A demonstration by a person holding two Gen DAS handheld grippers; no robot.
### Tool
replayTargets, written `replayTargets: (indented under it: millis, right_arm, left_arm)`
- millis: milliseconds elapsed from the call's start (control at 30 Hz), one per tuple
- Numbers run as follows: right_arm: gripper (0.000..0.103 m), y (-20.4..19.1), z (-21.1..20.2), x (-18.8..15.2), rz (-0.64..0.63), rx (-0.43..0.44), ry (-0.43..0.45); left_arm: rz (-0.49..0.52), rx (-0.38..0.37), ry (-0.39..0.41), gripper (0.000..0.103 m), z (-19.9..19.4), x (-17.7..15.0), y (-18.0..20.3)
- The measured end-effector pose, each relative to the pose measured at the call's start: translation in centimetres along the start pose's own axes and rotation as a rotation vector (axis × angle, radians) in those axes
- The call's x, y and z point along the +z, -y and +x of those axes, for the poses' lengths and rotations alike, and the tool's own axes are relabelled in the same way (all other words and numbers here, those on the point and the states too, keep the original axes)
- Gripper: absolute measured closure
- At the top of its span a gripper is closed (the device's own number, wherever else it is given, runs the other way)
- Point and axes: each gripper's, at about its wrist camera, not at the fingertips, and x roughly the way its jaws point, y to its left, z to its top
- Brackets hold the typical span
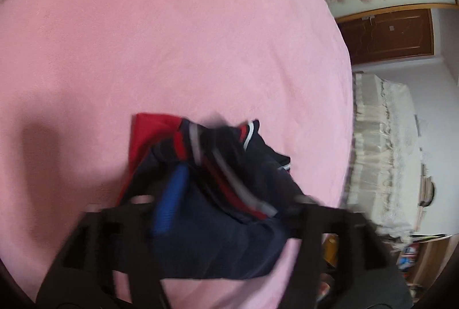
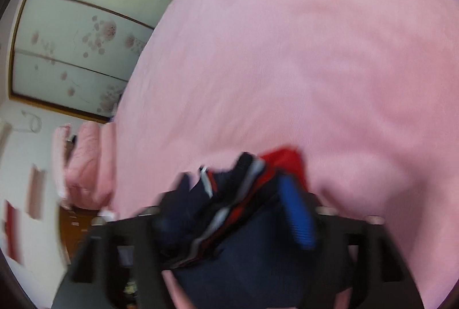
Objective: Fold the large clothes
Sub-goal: 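Lay the folded hem over the collar and open both grippers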
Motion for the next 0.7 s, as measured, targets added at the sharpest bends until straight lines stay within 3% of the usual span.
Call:
replayTargets:
  millis: [100,167,233,333,367,400,467,567,700]
  right_arm:
    - [0.024,-1.3,0.0,-0.3,-0.106,-0.074,-0.007]
    - [0.027,-2.3,0.2,-1.2,-0.178,-0.07,-0.035]
    - [0.055,-3.4,0.5,-3.0,-0.295,-0.017,-0.093]
    - [0.086,-5.7,2.3,-6.8,-0.487,0.063,-0.213]
    - [0.091,-6.6,3.2,-8.4,-0.545,0.099,-0.263]
    - [0.096,-6.7,3.3,-10.7,-0.574,0.127,-0.306]
    - [0.098,-7.4,4.9,-13.3,-0.615,0.192,-0.399]
    - [0.098,-7.4,7.3,-14.3,-0.632,0.209,-0.402]
    - [0.102,-6.5,9.3,-11.6,-0.543,0.244,-0.352]
  left_arm:
    - [0.11,0.041,0.069,0.028,-1.0,-1.4,1.9]
    - [0.188,0.033,0.066,0.028,-1.3,-2.5,3.2]
    - [0.255,0.013,0.007,0.03,-0.8,-3.5,4.3]
    - [0.319,-0.02,-0.101,0.074,1.1,-4.8,5.1]
    - [0.325,-0.006,-0.141,0.083,2.0,-5.2,5.1]
    - [0.339,0.012,-0.185,0.085,3.1,-5.6,5.2]
    - [0.379,0.036,-0.228,0.086,4.8,-6.4,5.2]
    - [0.396,0.081,-0.236,0.086,7.2,-7.0,5.0]
    - [0.35,0.126,-0.128,0.091,9.2,-5.4,4.0]
